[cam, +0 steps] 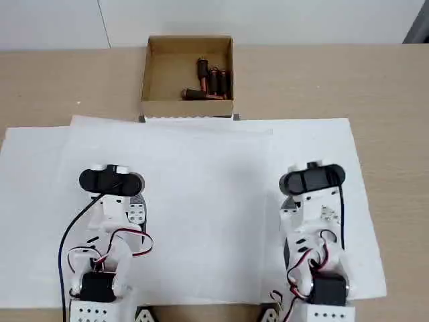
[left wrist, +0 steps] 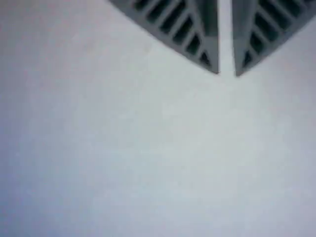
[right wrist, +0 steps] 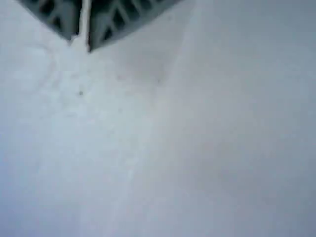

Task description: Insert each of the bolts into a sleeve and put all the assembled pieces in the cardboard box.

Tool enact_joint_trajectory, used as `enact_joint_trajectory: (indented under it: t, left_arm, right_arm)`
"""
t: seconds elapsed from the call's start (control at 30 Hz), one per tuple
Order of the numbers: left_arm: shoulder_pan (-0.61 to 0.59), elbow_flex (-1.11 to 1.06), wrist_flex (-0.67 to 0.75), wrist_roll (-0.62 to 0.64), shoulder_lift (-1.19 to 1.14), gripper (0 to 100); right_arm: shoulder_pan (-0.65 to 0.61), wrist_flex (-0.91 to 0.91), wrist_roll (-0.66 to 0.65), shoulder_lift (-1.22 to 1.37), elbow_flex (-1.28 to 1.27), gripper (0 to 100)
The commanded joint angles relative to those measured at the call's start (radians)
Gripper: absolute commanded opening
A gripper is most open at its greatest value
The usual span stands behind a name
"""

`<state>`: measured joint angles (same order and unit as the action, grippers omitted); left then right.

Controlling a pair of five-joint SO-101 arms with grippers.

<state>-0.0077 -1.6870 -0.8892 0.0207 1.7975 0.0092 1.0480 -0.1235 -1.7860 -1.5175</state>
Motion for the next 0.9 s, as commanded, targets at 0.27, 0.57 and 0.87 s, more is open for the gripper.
enact_joint_trajectory:
  t: [0.27,0.57,0.87]
  left_arm:
    - [-0.009,0.007,0.0,-0.002,0.011,1]
    - [-0.009,0.007,0.0,-0.002,0.011,1]
    - [-0.009,0.007,0.0,-0.002,0.011,1]
  right_arm:
    - [0.008,-0.018,0.058,-0.028,-0.084,0.2]
    - [0.002,-0.035,0.061,-0.028,-0.137,0.3]
    - [0.005,-0.096,0.058,-0.028,-0.157,0.3]
